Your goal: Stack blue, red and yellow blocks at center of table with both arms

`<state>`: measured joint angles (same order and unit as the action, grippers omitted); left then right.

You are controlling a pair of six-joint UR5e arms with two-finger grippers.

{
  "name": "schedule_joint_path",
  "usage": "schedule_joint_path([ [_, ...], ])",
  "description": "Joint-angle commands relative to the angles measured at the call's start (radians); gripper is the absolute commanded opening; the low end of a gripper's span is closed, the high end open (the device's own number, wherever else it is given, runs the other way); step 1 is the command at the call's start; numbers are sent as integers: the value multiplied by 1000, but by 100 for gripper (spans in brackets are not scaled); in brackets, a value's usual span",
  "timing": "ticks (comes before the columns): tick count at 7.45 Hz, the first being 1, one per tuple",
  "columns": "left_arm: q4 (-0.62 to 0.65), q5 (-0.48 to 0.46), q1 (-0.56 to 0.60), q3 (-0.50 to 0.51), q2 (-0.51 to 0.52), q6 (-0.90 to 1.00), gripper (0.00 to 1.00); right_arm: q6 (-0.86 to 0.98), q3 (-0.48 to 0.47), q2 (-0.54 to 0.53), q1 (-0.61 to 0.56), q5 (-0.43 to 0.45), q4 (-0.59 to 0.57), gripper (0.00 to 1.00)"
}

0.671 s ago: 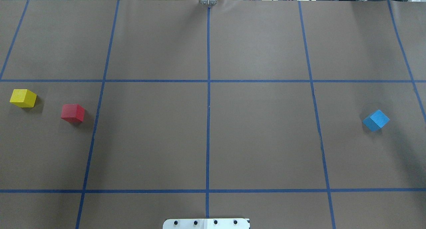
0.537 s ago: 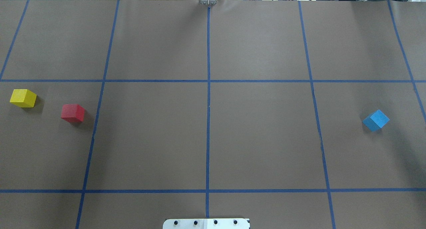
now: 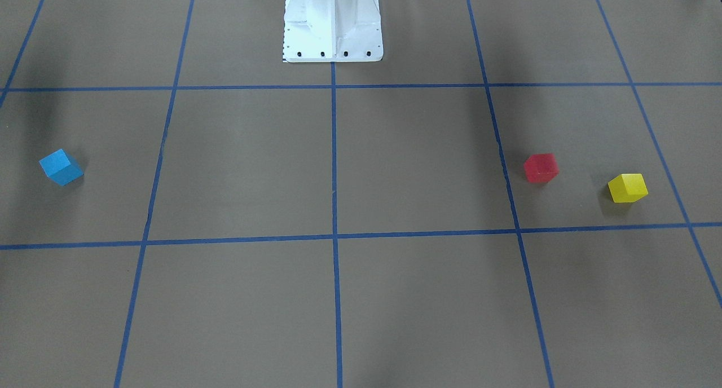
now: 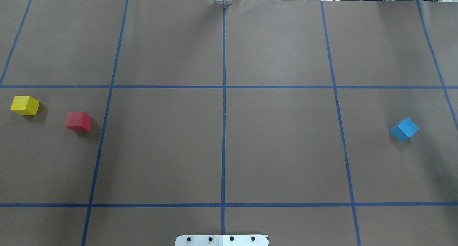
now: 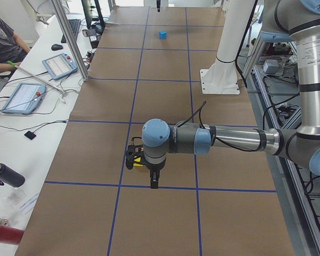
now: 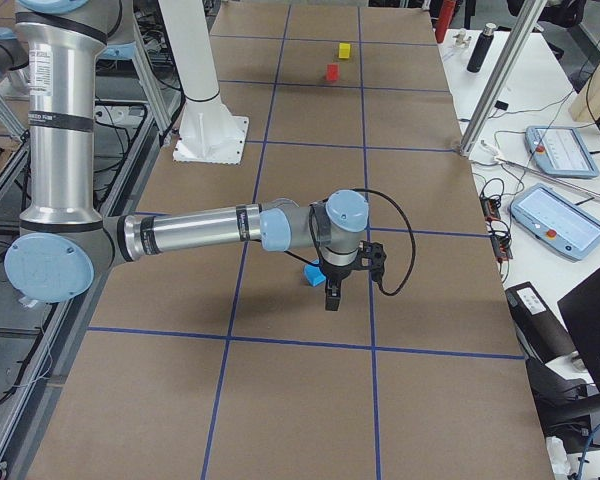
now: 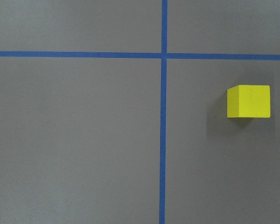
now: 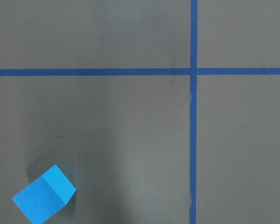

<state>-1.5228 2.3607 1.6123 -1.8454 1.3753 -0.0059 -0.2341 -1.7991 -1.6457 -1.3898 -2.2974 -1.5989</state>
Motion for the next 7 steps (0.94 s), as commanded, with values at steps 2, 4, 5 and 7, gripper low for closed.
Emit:
schedule_joint_path([
  [2, 1, 0, 0, 0, -1, 1, 100, -4, -13, -8, 2, -5, -1, 100],
  [4, 1, 0, 0, 0, -1, 0, 100, -4, -12, -8, 2, -5, -1, 100],
  [5, 3, 0, 0, 2, -1, 0, 100, 1, -12, -8, 3, -4, 1, 100],
  [7, 3, 0, 0, 5, -4, 0, 100, 2, -12, -5, 11, -4, 2, 100],
])
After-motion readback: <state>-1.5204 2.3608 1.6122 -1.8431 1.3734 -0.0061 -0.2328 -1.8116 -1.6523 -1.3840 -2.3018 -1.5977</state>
